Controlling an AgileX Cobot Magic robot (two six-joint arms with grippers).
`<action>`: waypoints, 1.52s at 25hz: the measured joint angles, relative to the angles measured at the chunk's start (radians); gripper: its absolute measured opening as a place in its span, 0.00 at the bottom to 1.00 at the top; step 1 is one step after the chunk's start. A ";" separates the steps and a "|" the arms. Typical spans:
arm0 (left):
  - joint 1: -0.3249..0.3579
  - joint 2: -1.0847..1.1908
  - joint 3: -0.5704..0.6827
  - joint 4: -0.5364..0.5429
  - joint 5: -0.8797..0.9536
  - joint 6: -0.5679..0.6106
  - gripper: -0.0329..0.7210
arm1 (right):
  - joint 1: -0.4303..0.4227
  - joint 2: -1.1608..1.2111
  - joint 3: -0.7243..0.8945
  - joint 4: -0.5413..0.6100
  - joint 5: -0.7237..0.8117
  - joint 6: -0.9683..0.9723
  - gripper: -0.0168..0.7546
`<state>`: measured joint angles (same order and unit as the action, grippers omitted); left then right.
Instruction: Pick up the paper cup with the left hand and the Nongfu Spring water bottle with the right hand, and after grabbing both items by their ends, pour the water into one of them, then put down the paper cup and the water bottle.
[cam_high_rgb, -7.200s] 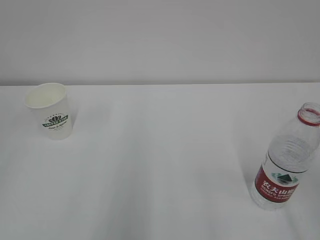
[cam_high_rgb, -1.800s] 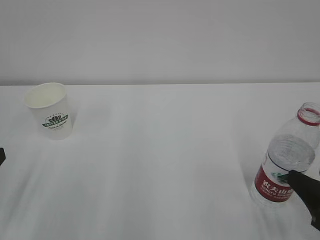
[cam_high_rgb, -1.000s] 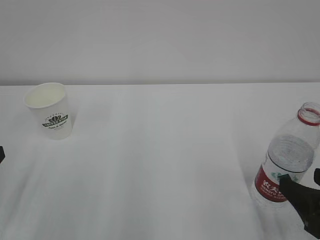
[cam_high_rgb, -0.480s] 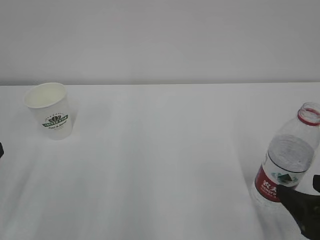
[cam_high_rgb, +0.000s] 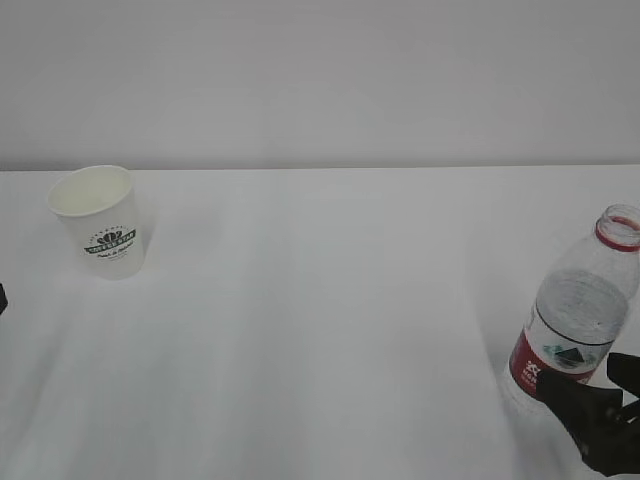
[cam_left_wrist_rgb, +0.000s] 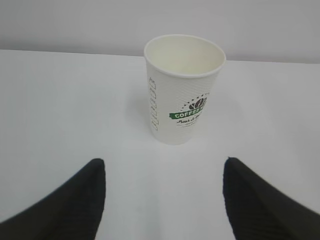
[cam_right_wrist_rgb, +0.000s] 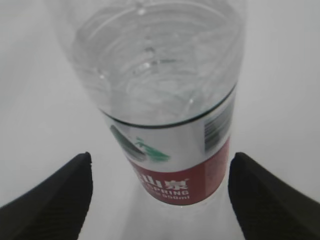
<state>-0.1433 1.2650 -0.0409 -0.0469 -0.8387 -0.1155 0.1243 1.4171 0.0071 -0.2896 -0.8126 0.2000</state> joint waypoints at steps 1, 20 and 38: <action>0.000 0.000 0.000 0.002 0.000 0.000 0.75 | 0.000 0.023 0.000 0.004 -0.026 -0.002 0.85; 0.000 0.000 0.000 0.024 -0.010 0.000 0.74 | 0.000 0.381 -0.004 0.069 -0.332 -0.036 0.85; 0.000 0.000 0.000 0.037 -0.029 0.000 0.73 | 0.000 0.381 -0.033 0.061 -0.336 -0.058 0.85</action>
<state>-0.1433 1.2650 -0.0409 -0.0098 -0.8673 -0.1159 0.1243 1.7985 -0.0260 -0.2287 -1.1491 0.1423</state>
